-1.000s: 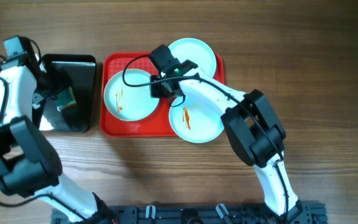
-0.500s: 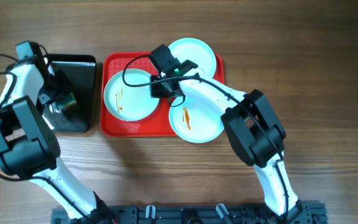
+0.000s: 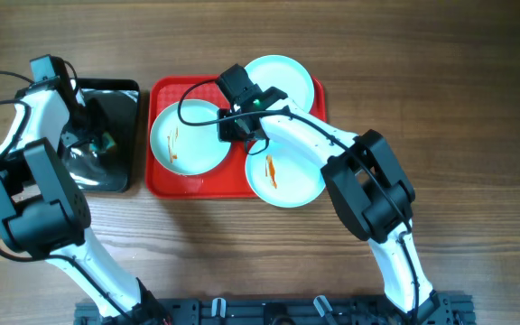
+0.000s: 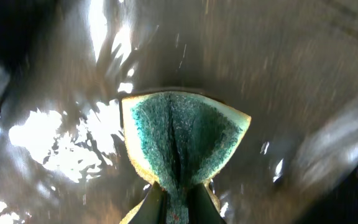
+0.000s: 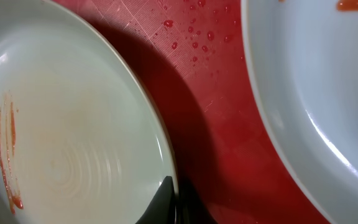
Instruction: Clean dirty plates on tray and stack at the side
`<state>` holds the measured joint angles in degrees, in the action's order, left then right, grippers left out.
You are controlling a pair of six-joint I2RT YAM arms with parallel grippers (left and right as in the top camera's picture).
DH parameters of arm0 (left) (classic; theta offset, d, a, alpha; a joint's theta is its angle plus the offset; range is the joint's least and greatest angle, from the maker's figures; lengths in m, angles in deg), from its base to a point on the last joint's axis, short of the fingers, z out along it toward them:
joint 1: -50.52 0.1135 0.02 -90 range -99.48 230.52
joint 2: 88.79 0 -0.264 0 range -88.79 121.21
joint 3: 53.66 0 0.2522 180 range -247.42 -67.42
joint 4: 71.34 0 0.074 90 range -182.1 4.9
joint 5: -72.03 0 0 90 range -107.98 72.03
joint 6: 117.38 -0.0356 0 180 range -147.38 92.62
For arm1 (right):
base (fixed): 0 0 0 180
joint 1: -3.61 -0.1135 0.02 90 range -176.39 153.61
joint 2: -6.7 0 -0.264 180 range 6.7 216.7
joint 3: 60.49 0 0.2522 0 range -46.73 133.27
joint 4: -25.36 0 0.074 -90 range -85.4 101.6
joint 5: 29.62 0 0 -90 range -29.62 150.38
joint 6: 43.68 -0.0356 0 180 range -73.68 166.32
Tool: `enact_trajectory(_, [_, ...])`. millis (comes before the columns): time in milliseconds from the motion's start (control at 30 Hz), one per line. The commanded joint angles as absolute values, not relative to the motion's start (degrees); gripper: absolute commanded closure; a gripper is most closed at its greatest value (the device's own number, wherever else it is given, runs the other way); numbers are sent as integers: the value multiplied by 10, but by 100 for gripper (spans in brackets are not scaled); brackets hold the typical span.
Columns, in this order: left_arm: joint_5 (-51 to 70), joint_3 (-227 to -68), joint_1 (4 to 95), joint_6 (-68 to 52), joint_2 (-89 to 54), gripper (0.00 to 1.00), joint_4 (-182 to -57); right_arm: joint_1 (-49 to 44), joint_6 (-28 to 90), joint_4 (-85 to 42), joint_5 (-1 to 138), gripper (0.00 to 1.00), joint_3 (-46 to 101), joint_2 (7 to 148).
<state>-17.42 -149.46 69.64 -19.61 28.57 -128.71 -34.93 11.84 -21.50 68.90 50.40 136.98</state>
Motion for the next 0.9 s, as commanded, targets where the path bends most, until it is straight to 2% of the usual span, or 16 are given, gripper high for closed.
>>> enact_trajectory(0, [-133, -1532, 692, -210, 260, 96, -1342, -350, 118, -208, 699, 96, 517, 1384])
enact_trajectory(167, [-124, -1548, 693, -232, 209, 96, -1377, -350, 135, -204, 727, 96, 517, 1384])
enact_trajectory(300, [21, -1547, 674, -336, 208, 96, -1398, -349, 139, -204, 735, 96, 517, 1384])
enact_trajectory(433, [24, -1541, 619, -336, 208, 96, -1401, -349, 147, -205, 746, 96, 517, 1384])
enact_trajectory(533, [-15, -1517, 576, -308, 209, 96, -1382, -344, 146, -206, 753, 96, 517, 1384])
enact_trajectory(767, [-175, -1369, 521, -147, 210, 96, -1244, -339, 146, -208, 755, 96, 517, 1384])
enact_trajectory(867, [-174, -1355, 505, -147, 210, 96, -1253, -339, 146, -207, 755, 96, 517, 1384])
